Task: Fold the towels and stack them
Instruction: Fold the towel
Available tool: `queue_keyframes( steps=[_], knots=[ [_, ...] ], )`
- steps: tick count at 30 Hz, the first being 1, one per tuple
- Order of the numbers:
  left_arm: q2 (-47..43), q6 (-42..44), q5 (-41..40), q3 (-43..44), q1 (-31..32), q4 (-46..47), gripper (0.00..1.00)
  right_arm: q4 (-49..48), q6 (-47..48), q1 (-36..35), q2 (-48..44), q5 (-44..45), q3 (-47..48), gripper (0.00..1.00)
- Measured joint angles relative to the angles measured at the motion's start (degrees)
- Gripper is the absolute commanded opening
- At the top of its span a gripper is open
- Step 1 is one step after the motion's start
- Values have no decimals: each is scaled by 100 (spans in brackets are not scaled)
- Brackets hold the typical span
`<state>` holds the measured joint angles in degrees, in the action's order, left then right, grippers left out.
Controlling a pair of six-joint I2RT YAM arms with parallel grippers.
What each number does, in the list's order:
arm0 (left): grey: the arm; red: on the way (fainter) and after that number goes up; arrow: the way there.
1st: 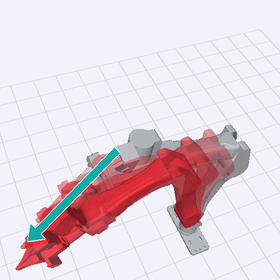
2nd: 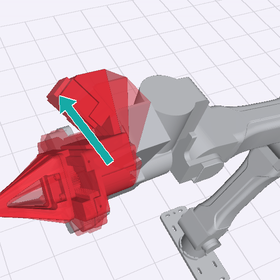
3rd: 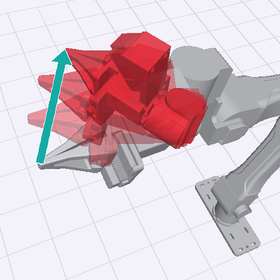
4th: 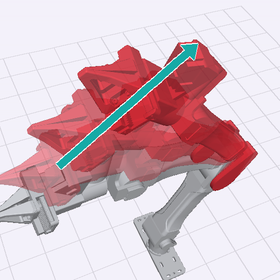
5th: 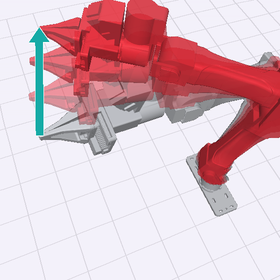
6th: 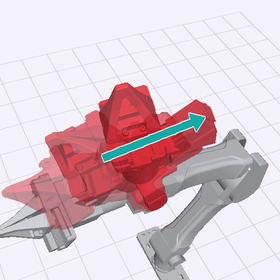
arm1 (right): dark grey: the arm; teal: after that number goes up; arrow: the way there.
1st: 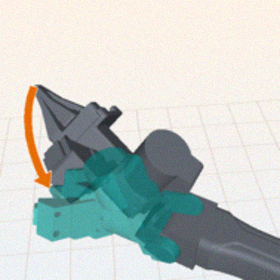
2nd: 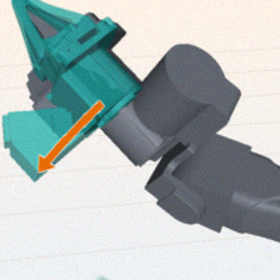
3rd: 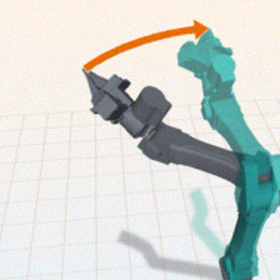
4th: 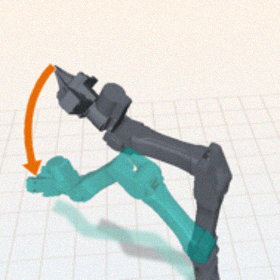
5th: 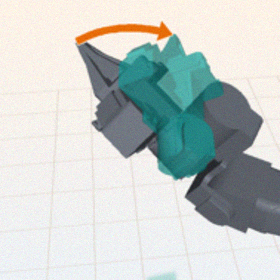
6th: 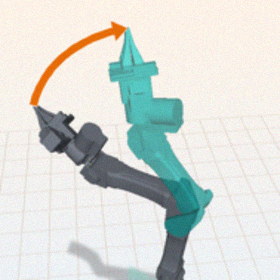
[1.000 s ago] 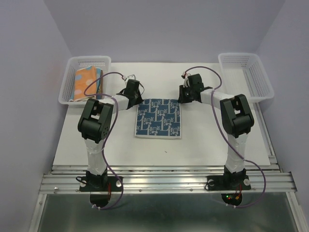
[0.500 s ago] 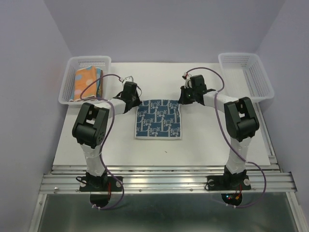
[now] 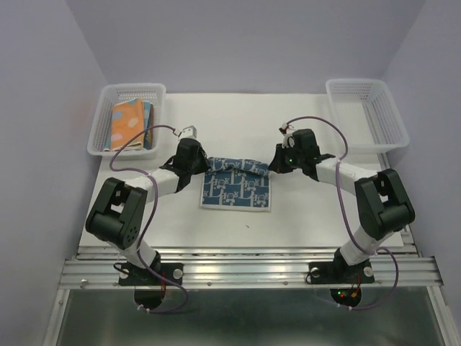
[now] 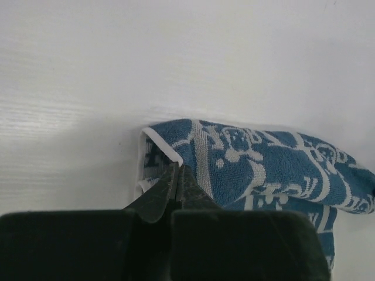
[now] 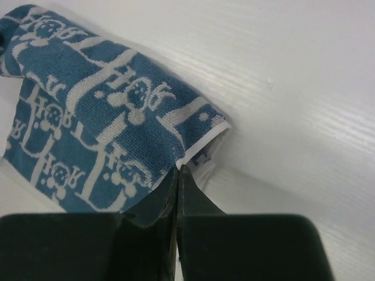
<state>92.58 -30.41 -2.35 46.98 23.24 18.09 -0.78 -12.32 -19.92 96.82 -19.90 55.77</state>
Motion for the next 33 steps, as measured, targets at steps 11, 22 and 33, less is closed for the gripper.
queue_keyframes(
  steps=[11,22,33],
  knots=[
    [-1410,-623,-404,-1233,435,-22,0,-219,-442,-538,-1226,0,-1167,1],
    [-2468,-1189,-682,-1963,557,-345,0,-229,-855,-938,-2144,356,-1851,1],
    [-2632,-1569,-625,-2605,754,-492,0,-369,-1217,-981,-2527,424,-2636,1]
  ],
)
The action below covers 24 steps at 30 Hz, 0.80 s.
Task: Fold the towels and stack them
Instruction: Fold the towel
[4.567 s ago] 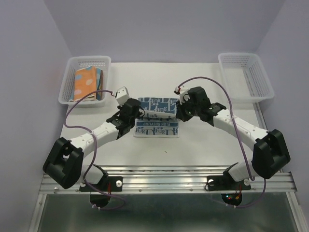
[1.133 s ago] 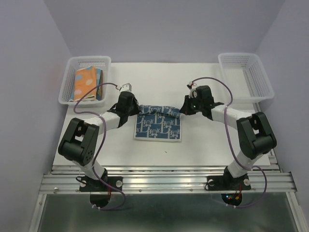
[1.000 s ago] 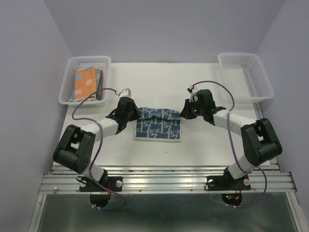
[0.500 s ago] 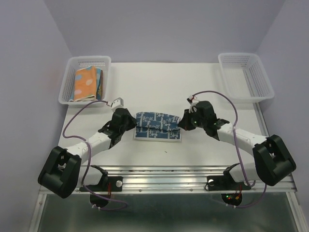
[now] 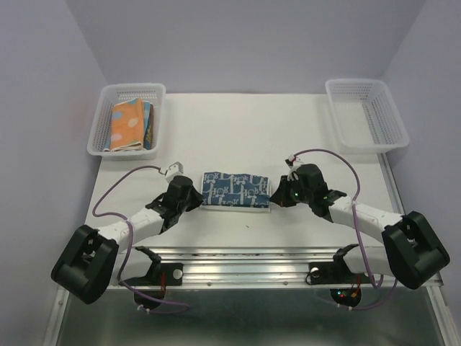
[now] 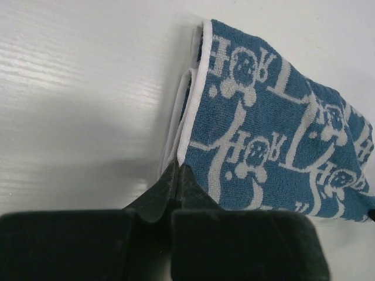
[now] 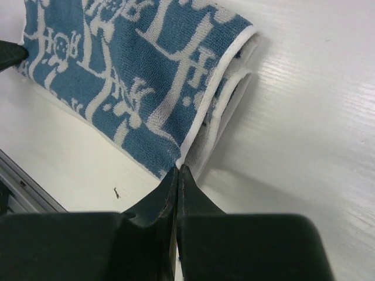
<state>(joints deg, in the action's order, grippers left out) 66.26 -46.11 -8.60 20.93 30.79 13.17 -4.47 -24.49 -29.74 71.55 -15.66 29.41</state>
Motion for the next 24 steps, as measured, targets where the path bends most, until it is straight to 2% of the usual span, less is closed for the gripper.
queue_keyframes(
  steps=[8,9,11,12,13,14,15,16,17,19,20,21,22,23,24],
  knots=[
    [-103,-190,2,-37,26,-291,1,-96,-271,-2,42,-42,-170,6],
    [-120,-210,0,-37,26,-350,4,-114,-282,-2,55,-44,-184,8],
    [-153,-249,-26,-26,31,-522,9,-118,-339,-4,111,-66,-199,17],
    [-166,-256,-50,-2,31,-660,23,-120,-365,-4,144,-85,-205,25],
    [-175,-254,-74,35,31,-785,31,-118,-369,-4,166,-90,-212,35],
    [-188,-271,-96,61,31,-872,40,-114,-391,-4,181,-94,-221,40],
    [-212,-256,-127,107,31,-1005,50,-109,-428,-2,188,-90,-223,52],
    [-236,-232,-136,146,31,-1102,55,-109,-433,-4,188,-85,-223,56],
    [-286,-221,-166,214,28,-1246,62,-105,-450,-2,175,-85,-223,68],
    [-374,-177,-170,284,28,-1366,67,-90,-459,-4,114,-81,-223,75],
    [-428,-168,-177,317,28,-1419,83,-42,-457,-4,13,-72,-225,78],
    [-468,-155,-181,341,28,-1443,88,-17,-483,-4,-87,-61,-225,82],
    [-514,-131,-197,372,28,-1464,91,7,-498,-4,-271,-42,-225,96],
    [-535,-114,-203,398,28,-1482,91,20,-494,-4,-417,-37,-225,100],
    [-531,-81,-212,446,28,-1491,91,17,-522,-4,-612,-17,-225,100]
  ],
)
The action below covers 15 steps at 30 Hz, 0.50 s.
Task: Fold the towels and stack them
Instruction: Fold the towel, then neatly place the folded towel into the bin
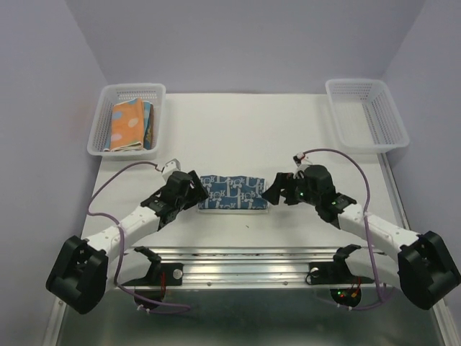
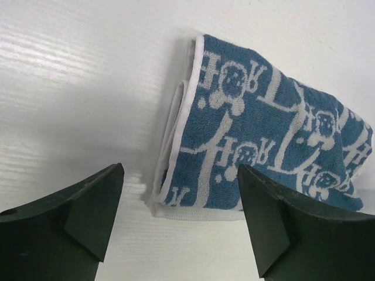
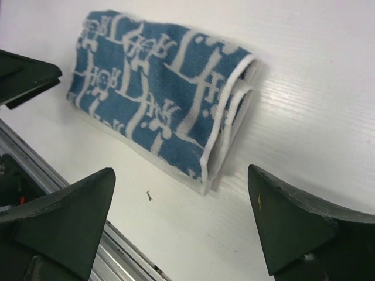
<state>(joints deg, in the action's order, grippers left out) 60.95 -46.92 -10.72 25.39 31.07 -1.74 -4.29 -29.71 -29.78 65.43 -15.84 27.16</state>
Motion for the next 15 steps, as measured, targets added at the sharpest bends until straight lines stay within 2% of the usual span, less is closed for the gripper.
queue_keyframes(
  steps=[6,10,13,15],
  knots=[
    [579,232,-9,413,0,33,90,13,-15,0,-772,157,-2,100],
    [1340,389,0,702,0,109,82,42,-28,0,-953,258,-118,100],
    [1711,509,22,850,26,258,68,122,-39,0,-968,337,-186,100],
    [1947,603,-22,953,98,330,51,142,-55,0,-968,385,-186,100]
  ],
)
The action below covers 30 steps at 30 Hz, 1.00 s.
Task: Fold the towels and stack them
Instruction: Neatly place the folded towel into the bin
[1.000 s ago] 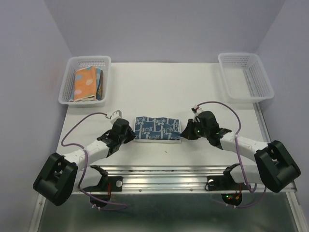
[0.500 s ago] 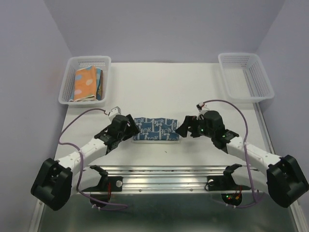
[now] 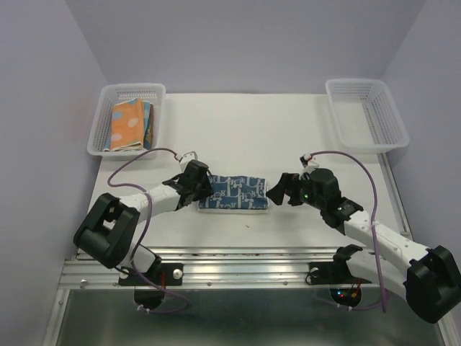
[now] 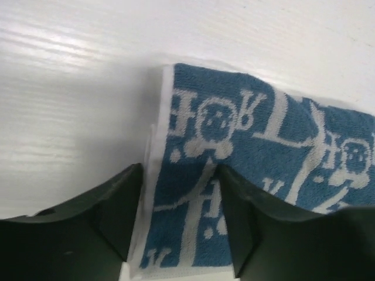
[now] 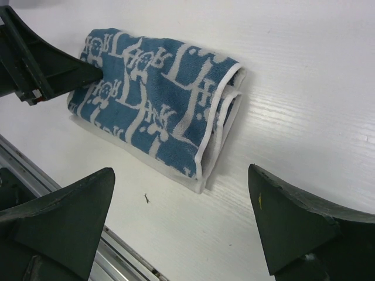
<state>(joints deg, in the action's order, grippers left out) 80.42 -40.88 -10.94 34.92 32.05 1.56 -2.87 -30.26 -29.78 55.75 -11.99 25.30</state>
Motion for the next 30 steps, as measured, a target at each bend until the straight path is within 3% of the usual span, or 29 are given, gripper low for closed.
queue_keyframes(
  steps=[1,2,4,12,17,23,30],
  knots=[
    [122,0,-11,87,50,37,45,-2,-4,0,0,24,0,100],
    [262,39,-70,168,111,37,21,4,-9,0,0,68,0,100],
    [551,74,-168,409,269,-2,0,15,-26,0,-4,138,0,100],
    [1318,531,-1154,1517,713,-887,0,111,-68,0,-284,417,-2,100],
    [1285,1982,-1473,1941,710,-935,0,142,-96,0,-468,634,-2,100],
    [1263,4000,-1325,2361,699,-138,0,435,-170,0,-678,1040,-4,100],
    [2295,5630,-769,3716,693,210,0,706,-216,0,-957,1504,-7,100]
  ],
)
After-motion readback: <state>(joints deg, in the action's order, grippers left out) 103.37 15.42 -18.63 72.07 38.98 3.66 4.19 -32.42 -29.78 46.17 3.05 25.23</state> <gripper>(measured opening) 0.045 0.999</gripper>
